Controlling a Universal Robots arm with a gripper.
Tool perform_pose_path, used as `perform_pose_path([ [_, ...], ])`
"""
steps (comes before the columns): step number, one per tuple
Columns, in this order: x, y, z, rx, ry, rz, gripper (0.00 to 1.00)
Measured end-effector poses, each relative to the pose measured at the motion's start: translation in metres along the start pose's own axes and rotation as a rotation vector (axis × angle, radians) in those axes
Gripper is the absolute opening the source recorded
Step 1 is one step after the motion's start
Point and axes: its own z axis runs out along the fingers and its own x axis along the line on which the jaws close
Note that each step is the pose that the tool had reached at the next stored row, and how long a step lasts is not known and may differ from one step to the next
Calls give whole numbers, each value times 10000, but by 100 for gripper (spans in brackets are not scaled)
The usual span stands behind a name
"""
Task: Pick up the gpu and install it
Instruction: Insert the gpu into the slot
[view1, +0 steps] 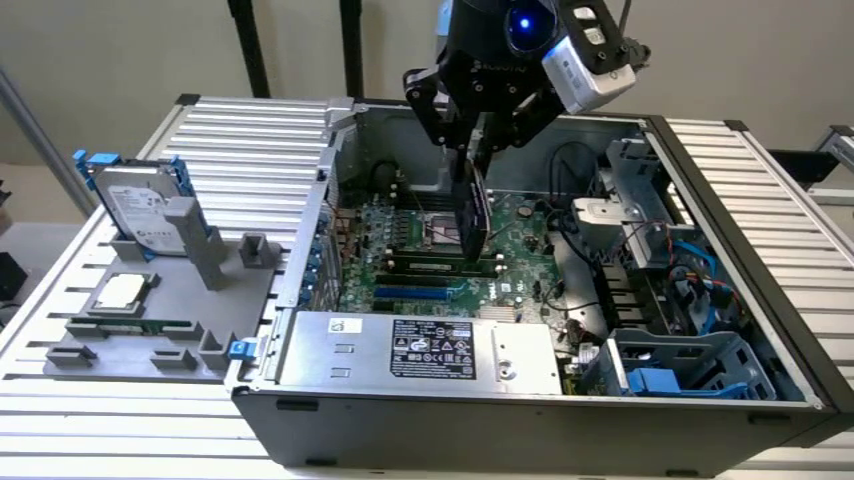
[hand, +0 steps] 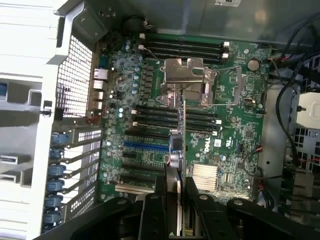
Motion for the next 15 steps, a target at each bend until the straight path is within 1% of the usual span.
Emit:
perform_pose_path([
  [15, -2, -2, 43, 154, 37, -2727, 0],
])
